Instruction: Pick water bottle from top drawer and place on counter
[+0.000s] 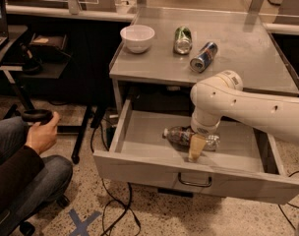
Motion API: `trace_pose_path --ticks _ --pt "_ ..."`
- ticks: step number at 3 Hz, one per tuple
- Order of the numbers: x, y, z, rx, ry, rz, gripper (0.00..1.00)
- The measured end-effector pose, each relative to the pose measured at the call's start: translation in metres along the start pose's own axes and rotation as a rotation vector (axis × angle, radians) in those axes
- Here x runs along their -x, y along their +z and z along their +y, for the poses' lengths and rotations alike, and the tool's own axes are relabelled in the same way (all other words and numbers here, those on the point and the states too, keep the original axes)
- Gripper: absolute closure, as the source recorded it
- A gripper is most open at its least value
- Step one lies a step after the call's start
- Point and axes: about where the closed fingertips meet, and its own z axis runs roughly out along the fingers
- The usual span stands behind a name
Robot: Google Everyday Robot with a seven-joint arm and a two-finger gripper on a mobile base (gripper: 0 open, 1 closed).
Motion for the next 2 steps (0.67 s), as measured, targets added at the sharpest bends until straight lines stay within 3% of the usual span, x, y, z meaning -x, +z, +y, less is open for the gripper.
trace_pose_path --ticks 2 --pt "0.0056 0.0156 0.0181 0.063 -0.011 -0.004 0.0"
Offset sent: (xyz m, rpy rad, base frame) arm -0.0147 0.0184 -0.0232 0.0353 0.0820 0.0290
